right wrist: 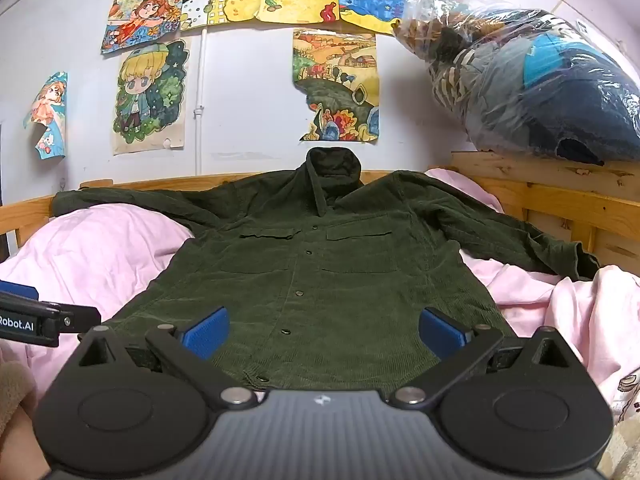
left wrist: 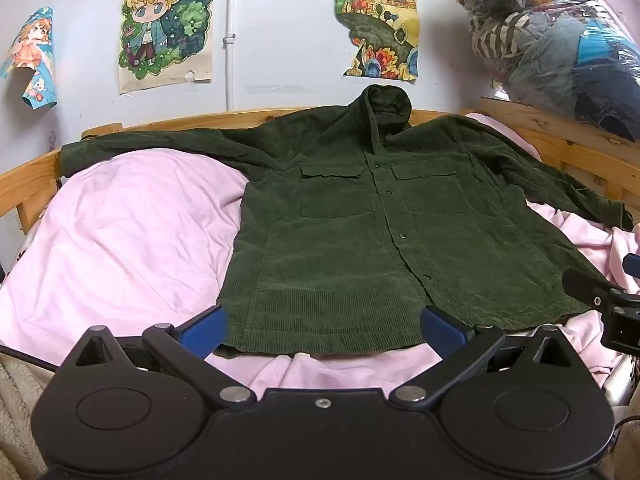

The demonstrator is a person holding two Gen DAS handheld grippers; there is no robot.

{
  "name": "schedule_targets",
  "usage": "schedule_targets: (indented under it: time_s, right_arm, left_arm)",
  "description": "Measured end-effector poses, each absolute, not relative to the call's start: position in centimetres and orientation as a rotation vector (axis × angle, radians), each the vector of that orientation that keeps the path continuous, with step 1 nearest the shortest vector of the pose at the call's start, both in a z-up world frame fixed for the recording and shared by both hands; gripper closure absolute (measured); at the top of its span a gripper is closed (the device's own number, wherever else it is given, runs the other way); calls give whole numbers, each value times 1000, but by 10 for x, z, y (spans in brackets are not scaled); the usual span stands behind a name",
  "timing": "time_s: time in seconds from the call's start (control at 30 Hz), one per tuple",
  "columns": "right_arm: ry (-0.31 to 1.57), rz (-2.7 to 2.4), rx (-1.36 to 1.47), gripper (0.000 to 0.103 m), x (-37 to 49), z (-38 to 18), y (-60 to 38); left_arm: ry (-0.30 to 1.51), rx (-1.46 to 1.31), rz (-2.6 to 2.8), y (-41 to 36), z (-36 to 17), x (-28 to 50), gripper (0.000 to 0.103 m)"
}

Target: Fold large clothes

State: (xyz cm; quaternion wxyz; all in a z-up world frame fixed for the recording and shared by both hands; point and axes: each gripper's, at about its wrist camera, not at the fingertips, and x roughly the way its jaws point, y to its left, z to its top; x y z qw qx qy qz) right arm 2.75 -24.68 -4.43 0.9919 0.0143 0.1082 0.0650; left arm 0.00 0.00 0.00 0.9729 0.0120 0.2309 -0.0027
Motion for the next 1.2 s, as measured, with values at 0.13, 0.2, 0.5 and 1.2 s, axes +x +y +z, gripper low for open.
schedule_targets:
  time_s: [0.13, 0.2, 0.5, 1.2]
  right_arm:
    - [219, 130, 29, 0, 27, -43, -247]
    - [220, 130, 29, 0, 27, -42, -248]
    - [222, 131, 31, 0, 27, -42, -248]
    - [227, 132, 35, 0, 27, -36, -251]
  left_arm:
    - [462, 24, -5, 0, 0, 0, 1]
    - [462, 25, -5, 0, 0, 0, 1]
    - [466, 24, -5, 0, 0, 0, 1]
    - [471, 19, -6, 0, 0, 0, 1]
